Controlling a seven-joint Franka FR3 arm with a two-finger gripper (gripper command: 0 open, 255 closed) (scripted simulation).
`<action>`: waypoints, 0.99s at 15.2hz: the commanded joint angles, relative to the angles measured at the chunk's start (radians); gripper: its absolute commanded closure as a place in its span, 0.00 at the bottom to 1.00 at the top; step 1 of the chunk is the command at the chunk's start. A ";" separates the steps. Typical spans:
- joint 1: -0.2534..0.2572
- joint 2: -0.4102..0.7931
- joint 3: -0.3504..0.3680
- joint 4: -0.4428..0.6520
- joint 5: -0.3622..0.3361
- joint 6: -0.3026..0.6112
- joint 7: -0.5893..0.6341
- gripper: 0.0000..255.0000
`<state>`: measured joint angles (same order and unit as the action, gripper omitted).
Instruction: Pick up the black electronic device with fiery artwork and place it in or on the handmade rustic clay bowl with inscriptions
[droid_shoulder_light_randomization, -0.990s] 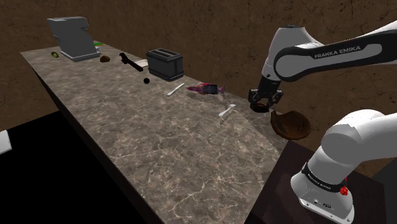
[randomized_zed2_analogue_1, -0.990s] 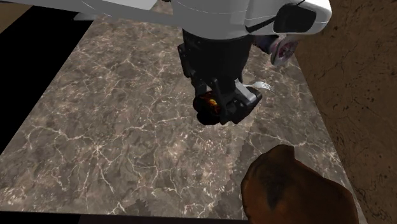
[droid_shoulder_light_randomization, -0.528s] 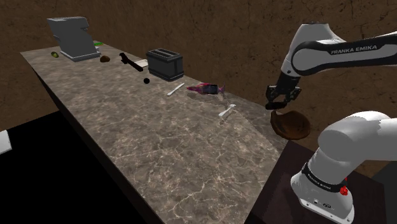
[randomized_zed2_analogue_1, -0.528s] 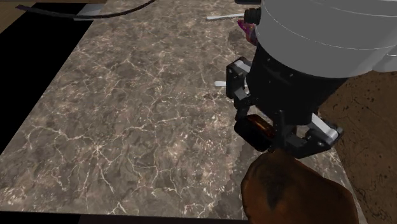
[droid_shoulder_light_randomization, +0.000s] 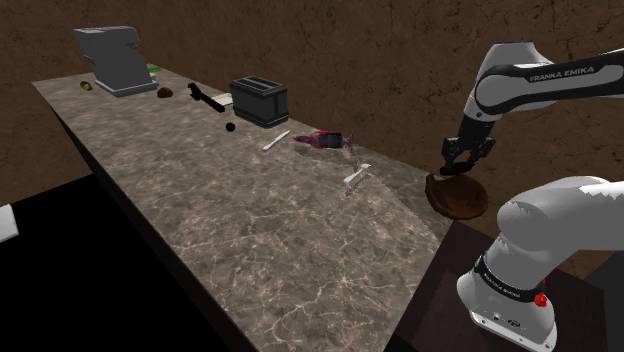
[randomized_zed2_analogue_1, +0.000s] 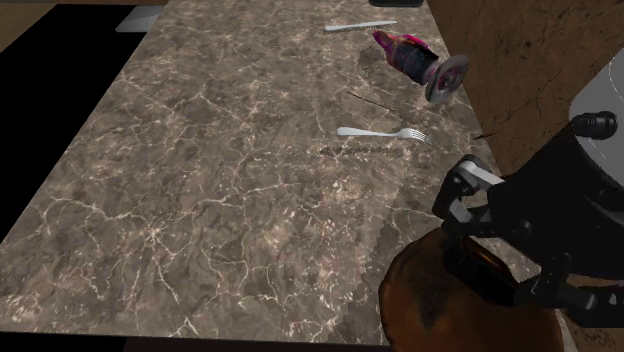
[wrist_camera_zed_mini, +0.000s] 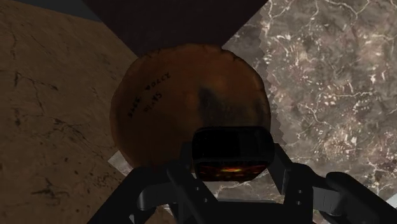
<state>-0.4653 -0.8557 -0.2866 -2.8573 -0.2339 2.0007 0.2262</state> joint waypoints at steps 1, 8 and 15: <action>-0.086 -0.101 -0.052 -0.014 -0.044 -0.002 -0.028 1.00; -0.086 -0.061 -0.096 -0.088 -0.088 0.111 -0.017 1.00; -0.082 0.006 -0.149 -0.150 -0.143 0.240 -0.001 1.00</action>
<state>-0.5147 -0.8170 -0.4284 -2.9180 -0.3692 2.2289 0.2223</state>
